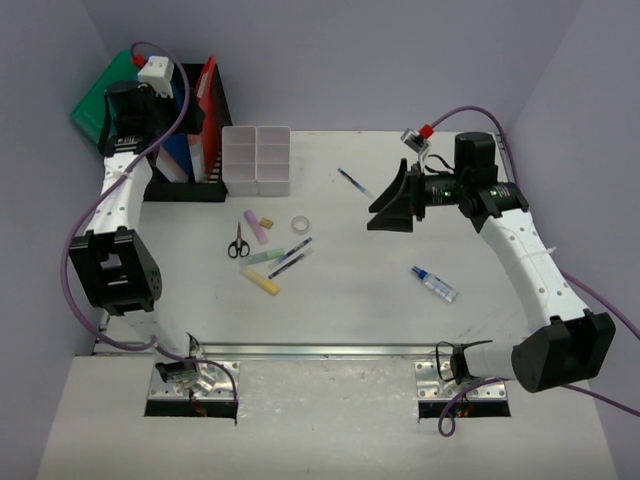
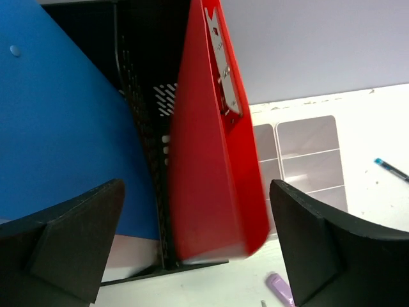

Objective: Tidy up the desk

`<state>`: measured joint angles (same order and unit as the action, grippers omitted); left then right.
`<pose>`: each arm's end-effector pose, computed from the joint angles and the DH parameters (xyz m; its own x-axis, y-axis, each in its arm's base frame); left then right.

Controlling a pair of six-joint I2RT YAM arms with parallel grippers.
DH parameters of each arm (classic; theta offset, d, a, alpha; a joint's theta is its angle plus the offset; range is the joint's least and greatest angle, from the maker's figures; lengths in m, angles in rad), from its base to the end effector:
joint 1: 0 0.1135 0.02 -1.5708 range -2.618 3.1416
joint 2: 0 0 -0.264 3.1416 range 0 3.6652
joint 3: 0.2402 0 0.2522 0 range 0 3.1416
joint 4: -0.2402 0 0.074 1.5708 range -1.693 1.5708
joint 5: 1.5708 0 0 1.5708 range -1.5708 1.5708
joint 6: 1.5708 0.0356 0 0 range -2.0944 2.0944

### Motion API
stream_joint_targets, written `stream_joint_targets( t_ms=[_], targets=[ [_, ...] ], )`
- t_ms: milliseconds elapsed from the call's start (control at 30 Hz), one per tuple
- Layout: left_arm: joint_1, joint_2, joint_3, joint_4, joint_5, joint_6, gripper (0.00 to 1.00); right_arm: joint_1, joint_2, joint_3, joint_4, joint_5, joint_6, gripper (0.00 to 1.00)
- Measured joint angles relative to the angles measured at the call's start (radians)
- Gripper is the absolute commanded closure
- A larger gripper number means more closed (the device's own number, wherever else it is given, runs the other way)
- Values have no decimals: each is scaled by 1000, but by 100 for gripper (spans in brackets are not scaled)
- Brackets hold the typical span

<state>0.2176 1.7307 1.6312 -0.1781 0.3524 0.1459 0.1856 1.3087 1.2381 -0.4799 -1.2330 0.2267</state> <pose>0.4079 0.0776 0.3801 -0.2471 0.0851 -0.9653 0.1591 0.9862 0.0462 0.2624 0.0834 0.3662 -0.6924 -0.0542 -0.7195 -0.7141 0.1945 0.6725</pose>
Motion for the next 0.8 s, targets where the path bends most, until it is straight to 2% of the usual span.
stream_joint_targets(
  t_ms=[133,300,400,500,600,733,800],
  targets=[
    [0,32,116,-79,-1,-31,0,0,-2,0,-18,9,-9,1],
    [1,36,367,-161,-26,-73,0,0,-34,3,-76,78,-62,1],
    [6,-8,485,-177,-21,-95,0,0,-76,3,-126,155,-115,1],
    [6,-93,512,-229,28,-101,0,0,-108,3,-180,247,-175,1],
    [6,-213,422,-278,101,-89,0,0,-118,2,-240,350,-233,1],
    [6,-423,85,-297,173,-25,0,0,-142,-63,-272,461,-290,1],
    [-2,-500,-76,-326,196,25,0,0,-155,-108,-292,512,-316,7]
  ],
)
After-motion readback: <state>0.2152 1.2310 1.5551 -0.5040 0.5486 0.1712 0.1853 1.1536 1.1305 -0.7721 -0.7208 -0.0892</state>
